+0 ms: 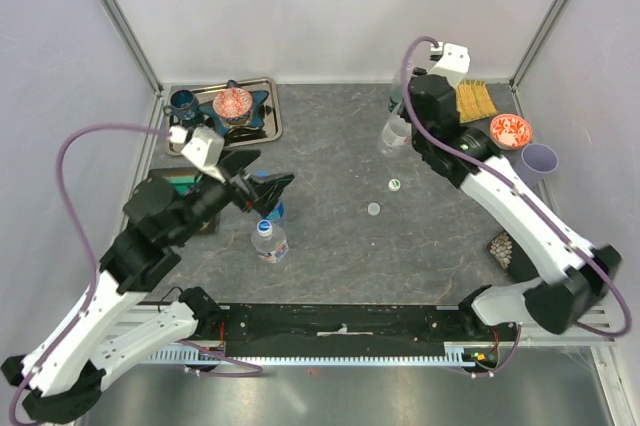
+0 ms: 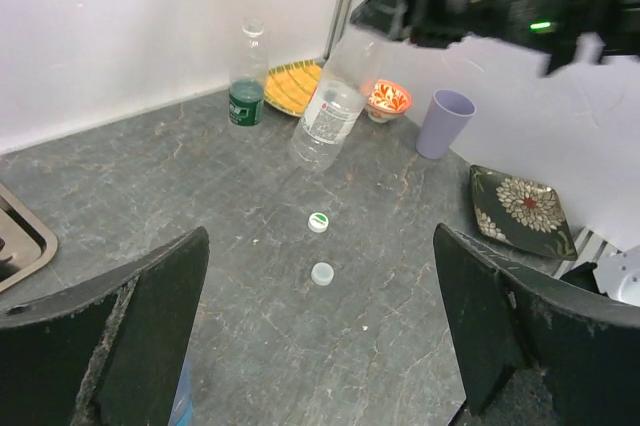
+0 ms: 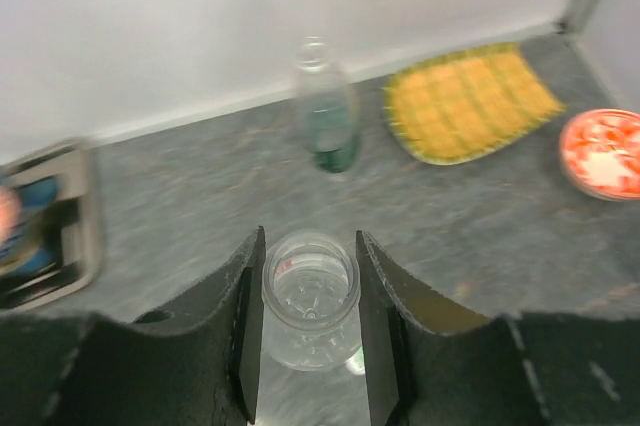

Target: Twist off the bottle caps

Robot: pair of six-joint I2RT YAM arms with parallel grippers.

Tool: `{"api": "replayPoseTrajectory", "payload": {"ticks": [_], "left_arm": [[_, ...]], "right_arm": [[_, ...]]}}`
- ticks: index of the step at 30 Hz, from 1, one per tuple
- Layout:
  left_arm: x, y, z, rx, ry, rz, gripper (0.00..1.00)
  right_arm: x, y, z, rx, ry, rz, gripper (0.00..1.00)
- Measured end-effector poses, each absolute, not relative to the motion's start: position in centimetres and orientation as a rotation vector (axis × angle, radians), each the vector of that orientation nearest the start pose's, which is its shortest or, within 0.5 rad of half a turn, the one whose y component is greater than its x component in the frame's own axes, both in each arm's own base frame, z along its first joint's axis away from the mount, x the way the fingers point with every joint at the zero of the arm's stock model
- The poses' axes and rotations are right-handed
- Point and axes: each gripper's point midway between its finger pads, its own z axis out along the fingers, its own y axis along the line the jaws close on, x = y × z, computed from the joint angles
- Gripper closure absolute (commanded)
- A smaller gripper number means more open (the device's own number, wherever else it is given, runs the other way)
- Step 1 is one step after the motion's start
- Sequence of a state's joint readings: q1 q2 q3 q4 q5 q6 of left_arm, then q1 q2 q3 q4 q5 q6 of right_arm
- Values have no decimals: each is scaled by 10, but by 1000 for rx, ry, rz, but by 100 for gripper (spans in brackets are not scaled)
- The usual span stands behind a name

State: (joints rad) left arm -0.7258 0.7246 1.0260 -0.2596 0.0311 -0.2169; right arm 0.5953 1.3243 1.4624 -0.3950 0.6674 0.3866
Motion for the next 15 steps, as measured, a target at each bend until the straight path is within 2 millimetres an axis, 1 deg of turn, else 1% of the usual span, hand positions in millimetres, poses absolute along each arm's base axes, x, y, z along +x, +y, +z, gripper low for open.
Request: {"api": "replayPoseTrajectory", "payload": {"ticks": [1,3,5,7,12,15], "left_arm": [[200,-196,390,414,1501,-771,2],[192,-189,390,410,1475,-778,2],[188,-187,385,415,1474,-782,2],[188,-188,377,423,1487,-782,2],[187,-191,353,450,1530,-781,2],[186,-190,348,459,1534,-776,3]], "right_arm": [[391,133,354,306,1762,27,100],[413,116,331,356,1778,-89,100],[430,103,314,390,1786,-158,100],[446,89,300,427,1787,-210,100],[476,55,276,521,1771,-293,100],[492,39,257,559,1773,-328,100]]}}
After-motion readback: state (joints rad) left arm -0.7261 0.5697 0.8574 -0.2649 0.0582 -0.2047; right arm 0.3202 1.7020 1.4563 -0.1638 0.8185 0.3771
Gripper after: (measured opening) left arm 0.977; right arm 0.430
